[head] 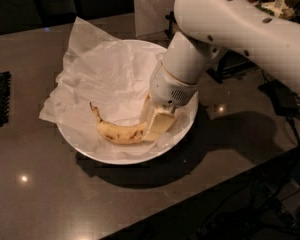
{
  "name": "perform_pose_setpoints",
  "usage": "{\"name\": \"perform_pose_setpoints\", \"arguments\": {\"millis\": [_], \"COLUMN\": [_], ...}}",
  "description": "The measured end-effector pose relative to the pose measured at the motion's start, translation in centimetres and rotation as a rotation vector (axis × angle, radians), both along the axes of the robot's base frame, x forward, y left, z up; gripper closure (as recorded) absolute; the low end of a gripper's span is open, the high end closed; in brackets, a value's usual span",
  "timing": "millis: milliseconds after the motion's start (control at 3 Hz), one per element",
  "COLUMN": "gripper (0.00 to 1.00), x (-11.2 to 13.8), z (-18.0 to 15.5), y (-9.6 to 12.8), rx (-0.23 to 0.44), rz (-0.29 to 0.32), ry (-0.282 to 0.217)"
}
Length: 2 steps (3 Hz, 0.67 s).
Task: Pick banana from white bowl
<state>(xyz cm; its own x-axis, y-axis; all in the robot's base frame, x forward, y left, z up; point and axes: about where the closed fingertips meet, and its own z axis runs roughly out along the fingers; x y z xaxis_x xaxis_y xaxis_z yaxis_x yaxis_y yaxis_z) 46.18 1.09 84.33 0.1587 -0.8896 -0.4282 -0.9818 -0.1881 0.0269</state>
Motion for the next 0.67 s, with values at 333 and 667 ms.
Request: {"name": "perform_pose_setpoints", "arguments": {"millis": [333, 667], "gripper": [1.0, 1.0], "x": [-0.2, -0.1], "z": [3.0, 5.7], "y": [0.9, 2.3], "rx": [0.081, 0.148], "rz": [0.046, 0.119], "ry": [-0.096, -0.171]}}
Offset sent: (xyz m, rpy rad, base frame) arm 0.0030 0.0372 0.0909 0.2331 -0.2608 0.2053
